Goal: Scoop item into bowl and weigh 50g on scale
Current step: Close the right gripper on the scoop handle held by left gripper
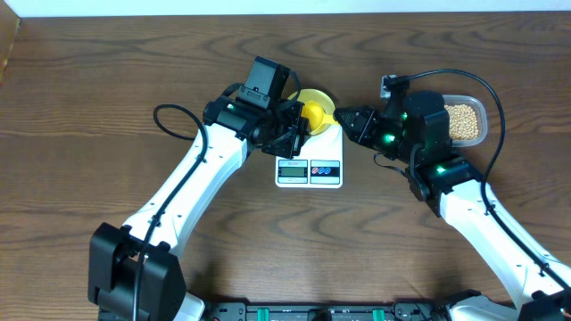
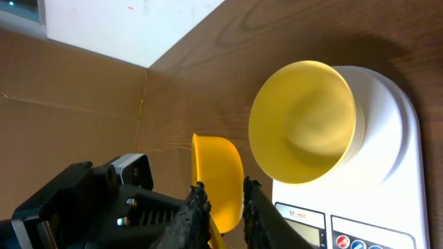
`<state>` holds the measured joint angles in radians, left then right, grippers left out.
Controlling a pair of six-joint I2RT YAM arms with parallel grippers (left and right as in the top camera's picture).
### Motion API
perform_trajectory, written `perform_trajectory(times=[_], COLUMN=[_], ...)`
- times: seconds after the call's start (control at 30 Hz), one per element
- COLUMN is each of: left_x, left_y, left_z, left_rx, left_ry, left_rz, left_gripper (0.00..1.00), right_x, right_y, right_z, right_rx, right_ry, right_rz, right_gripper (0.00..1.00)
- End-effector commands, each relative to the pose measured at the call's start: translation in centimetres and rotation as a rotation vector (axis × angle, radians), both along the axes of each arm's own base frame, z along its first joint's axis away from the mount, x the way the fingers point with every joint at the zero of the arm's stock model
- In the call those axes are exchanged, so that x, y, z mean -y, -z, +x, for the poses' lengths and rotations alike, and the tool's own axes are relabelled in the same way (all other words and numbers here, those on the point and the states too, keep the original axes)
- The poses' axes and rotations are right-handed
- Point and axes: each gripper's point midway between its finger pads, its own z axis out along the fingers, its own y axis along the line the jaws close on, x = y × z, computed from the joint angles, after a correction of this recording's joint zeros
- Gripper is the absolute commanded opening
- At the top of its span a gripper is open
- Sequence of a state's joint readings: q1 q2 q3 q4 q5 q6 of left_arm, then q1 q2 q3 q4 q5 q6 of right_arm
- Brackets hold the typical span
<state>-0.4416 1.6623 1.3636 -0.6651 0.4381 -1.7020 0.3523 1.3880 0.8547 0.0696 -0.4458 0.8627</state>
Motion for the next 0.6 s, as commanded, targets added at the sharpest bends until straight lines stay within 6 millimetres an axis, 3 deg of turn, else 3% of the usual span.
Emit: perform_trajectory(times=[0.0, 0.23, 0.33, 0.57], left_x=[-0.23, -0.23, -0.23, -0.23], left_y=[-0.46, -0.46, -0.46, -0.46], left_z=[0.22, 0.21, 0.21, 0.21], left_rx=[0.018, 0.018, 0.018, 0.02], left_ry=[-0.014, -0.013, -0.013, -0.011], left_rz=[0.008, 0.008, 0.008, 0.009], left_gripper=[0.08, 0.07, 0.08, 0.08], right_x=[-0.59, -0.58, -0.58, -0.58], right_y=[-0.61, -0.61, -0.61, -0.61], right_z=[0.01, 0.01, 0.01, 0.01], right_rx=[0.015, 0.015, 0.015, 0.015], right_ry=[-0.011, -0.011, -0.011, -0.011], right_rz=[0.0, 0.0, 0.0, 0.0], right_gripper=[0.14, 0.14, 0.01, 0.01])
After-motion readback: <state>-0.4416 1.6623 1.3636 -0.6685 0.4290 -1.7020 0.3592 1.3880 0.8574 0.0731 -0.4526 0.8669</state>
